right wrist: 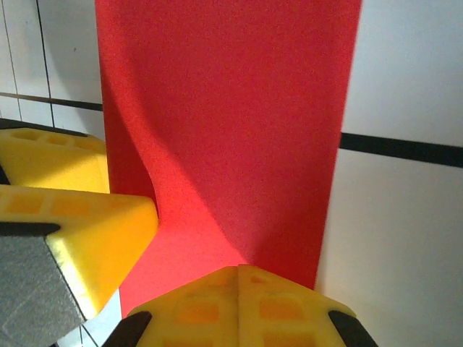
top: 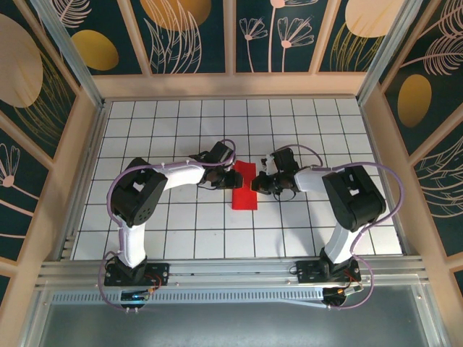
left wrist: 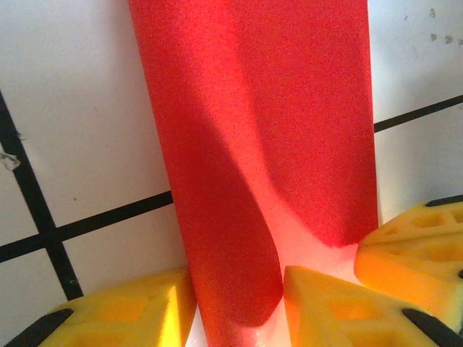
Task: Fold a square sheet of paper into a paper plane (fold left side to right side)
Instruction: Hold the square sheet of paper at the center of the table, then first fold the square sheet of paper in half at the center of the table.
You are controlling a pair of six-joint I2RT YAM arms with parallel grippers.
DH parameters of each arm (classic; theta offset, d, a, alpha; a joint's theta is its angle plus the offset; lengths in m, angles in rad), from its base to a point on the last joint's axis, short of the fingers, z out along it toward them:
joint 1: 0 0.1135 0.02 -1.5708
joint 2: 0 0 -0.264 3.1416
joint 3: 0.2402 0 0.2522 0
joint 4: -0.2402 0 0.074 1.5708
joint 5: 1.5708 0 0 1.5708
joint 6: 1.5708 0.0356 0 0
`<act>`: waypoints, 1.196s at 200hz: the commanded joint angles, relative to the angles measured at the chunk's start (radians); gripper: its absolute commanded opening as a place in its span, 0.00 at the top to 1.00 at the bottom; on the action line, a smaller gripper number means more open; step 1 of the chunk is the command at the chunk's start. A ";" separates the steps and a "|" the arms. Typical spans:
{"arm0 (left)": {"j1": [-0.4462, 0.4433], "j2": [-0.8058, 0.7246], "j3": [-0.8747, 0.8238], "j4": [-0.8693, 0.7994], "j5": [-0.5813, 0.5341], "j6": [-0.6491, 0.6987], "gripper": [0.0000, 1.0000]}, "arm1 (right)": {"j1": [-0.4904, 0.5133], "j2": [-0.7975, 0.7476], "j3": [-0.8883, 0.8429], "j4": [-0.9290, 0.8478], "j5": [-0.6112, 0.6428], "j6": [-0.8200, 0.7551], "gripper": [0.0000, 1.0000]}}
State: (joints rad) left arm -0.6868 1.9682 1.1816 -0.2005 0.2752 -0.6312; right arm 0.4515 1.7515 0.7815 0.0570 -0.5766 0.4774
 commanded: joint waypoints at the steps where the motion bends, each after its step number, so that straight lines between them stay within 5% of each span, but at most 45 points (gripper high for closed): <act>1: -0.007 0.087 -0.020 -0.035 -0.067 0.021 0.60 | 0.008 0.021 0.022 -0.004 0.011 0.000 1.00; 72: -0.008 0.065 -0.016 -0.043 -0.104 0.027 0.60 | 0.007 0.055 -0.001 -0.076 0.068 -0.039 1.00; 156: -0.002 -0.151 0.036 -0.122 -0.264 0.039 0.51 | 0.003 0.081 -0.017 -0.095 0.106 -0.052 1.00; 190: -0.003 -0.242 -0.026 0.026 -0.109 0.032 0.53 | 0.000 0.081 -0.025 -0.091 0.106 -0.054 1.00; 239: -0.003 -0.207 -0.069 0.158 0.101 0.006 0.77 | -0.001 0.086 -0.024 -0.090 0.103 -0.057 1.00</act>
State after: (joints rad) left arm -0.6884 1.7233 1.1419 -0.1139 0.2462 -0.6155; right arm 0.4515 1.7702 0.7849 0.0502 -0.5690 0.4500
